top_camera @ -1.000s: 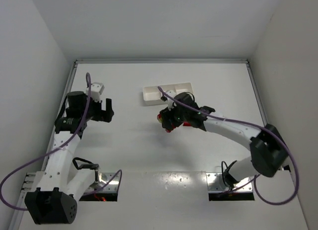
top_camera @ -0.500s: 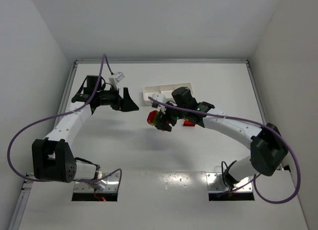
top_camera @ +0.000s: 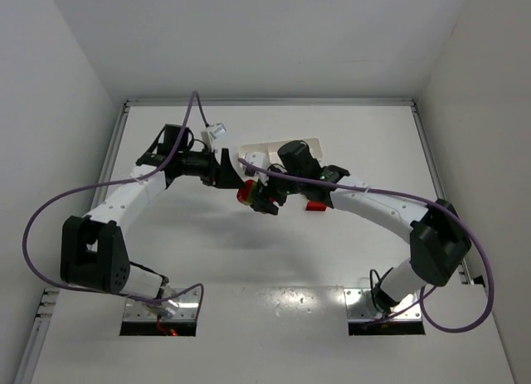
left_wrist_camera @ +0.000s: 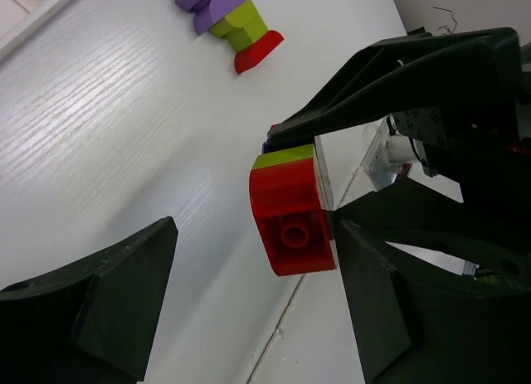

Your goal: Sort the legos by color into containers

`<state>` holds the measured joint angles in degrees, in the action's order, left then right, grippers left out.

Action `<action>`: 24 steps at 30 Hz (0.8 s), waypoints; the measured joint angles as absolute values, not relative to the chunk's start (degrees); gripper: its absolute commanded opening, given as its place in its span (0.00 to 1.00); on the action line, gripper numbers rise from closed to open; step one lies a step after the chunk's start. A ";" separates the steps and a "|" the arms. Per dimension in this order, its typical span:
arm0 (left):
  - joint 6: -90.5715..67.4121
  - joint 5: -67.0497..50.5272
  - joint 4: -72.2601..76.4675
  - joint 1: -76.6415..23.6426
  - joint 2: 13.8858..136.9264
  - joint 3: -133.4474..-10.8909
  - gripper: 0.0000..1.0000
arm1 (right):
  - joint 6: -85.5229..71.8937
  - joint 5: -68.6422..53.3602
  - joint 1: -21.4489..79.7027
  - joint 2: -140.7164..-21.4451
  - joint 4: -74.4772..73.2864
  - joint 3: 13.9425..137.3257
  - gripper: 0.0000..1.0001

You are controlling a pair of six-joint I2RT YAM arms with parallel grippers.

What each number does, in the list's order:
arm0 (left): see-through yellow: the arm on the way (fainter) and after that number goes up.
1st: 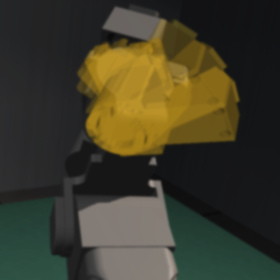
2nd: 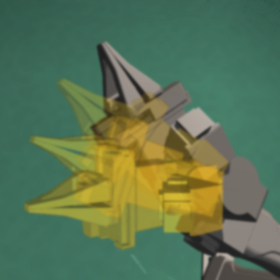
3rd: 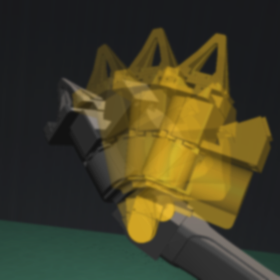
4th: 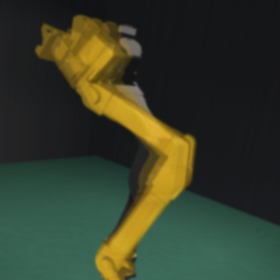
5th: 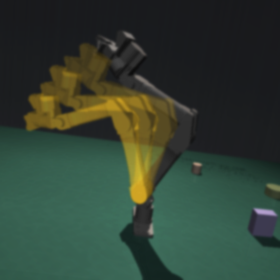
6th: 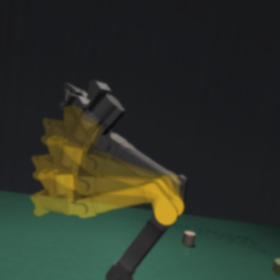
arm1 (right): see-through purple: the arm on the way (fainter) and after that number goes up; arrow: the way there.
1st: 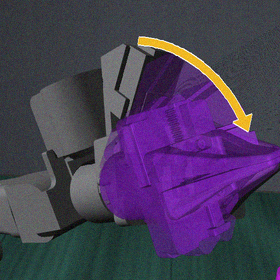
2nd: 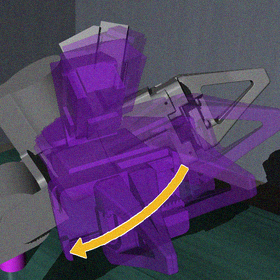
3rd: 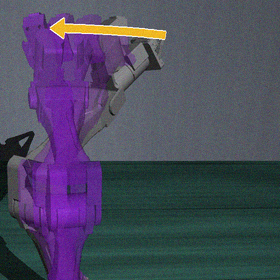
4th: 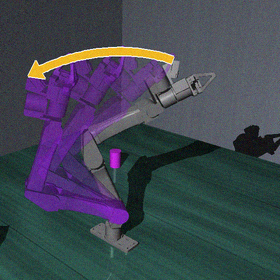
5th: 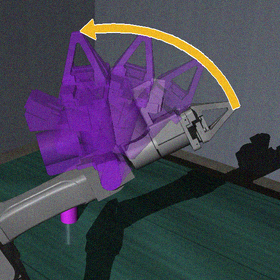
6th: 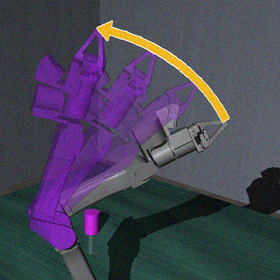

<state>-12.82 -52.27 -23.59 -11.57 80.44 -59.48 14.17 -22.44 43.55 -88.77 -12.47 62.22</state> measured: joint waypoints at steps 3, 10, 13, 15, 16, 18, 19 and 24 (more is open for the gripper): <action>-12.97 -52.77 -23.38 -11.99 81.34 -59.48 0.78 | 14.22 -22.26 44.12 -88.97 -12.47 63.02 0.00; -13.47 -55.05 -23.14 -12.97 83.15 -59.57 0.48 | 14.44 -21.06 44.77 -90.04 -12.32 63.88 0.00; -14.06 -56.18 -22.98 -13.06 83.48 -59.83 0.19 | 14.57 -20.32 44.77 -90.24 -12.16 63.90 0.00; -15.70 -56.16 -23.14 -13.04 83.55 -60.18 0.03 | 15.16 -18.90 44.86 -90.37 -12.01 63.90 0.00; -16.16 -55.96 -23.05 -13.04 83.55 -60.25 0.00 | 15.31 -18.26 45.04 -90.43 -11.90 63.90 0.00; -16.29 -55.68 -23.03 -13.04 83.55 -60.25 0.00 | 15.31 -18.00 45.19 -90.45 -11.84 63.86 0.00; -16.03 -55.53 -22.94 -13.04 83.53 -60.25 0.00 | 15.29 -18.02 45.15 -90.45 -11.60 63.70 0.00; -15.31 -53.71 -22.33 -12.93 81.67 -59.29 0.00 | 15.46 -18.46 44.36 -88.99 -7.62 60.60 0.00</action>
<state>-15.31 -53.71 -22.33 -12.93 81.67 -59.29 15.46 -18.46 44.36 -88.99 -7.62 60.60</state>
